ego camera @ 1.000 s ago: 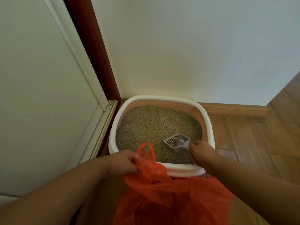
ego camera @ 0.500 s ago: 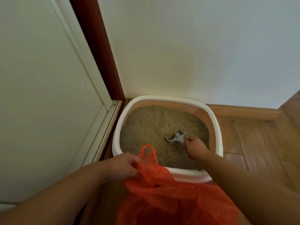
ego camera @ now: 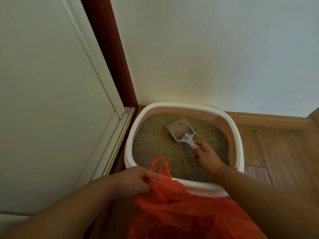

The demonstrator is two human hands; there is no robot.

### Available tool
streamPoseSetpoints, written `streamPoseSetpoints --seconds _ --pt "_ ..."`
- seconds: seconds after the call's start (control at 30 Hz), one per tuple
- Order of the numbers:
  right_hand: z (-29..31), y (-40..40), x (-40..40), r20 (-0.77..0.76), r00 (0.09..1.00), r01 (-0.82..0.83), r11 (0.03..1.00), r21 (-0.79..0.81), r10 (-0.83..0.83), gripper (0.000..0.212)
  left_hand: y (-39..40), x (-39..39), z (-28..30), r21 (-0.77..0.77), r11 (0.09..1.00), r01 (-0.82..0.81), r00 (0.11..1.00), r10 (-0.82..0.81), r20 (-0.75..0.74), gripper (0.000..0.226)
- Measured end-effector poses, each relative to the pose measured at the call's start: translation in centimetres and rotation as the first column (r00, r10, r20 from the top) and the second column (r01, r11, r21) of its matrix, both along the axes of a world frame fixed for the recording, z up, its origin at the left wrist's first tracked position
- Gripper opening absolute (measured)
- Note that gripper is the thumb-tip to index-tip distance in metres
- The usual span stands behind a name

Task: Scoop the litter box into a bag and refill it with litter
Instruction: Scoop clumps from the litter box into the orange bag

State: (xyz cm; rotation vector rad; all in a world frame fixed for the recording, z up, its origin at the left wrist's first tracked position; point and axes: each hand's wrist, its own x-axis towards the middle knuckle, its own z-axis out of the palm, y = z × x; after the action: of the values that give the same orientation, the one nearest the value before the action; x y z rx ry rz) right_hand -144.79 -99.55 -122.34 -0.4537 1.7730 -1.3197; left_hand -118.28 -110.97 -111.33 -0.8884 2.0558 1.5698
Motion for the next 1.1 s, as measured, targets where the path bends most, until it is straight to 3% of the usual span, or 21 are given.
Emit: streamPoseSetpoints --seconds 0.17,0.5,0.73,1.1 --pt "1.7 2.1 0.1 -0.072 0.997 -0.043 0.999 -0.024 0.041 0.021 0.4 -1.0 0.2 -0.109 0.993 -0.043 0.999 0.042 -0.011 0.060" --pt "5.3 5.1 -0.6 -0.011 0.998 -0.067 0.988 -0.136 0.066 0.020 -0.3 -2.0 0.0 -0.345 0.918 -0.194 0.981 0.191 -0.042 0.067" --pt "8.8 6.6 -3.4 -0.043 0.996 -0.076 0.993 -0.095 0.073 0.023 -0.2 -1.6 0.6 -0.342 0.912 -0.227 0.973 0.229 -0.035 0.066" --pt "11.1 8.5 -5.2 -0.030 0.990 -0.140 0.988 -0.069 0.138 0.025 0.3 -1.3 1.9 -0.202 0.945 -0.258 0.965 0.242 -0.098 0.084"
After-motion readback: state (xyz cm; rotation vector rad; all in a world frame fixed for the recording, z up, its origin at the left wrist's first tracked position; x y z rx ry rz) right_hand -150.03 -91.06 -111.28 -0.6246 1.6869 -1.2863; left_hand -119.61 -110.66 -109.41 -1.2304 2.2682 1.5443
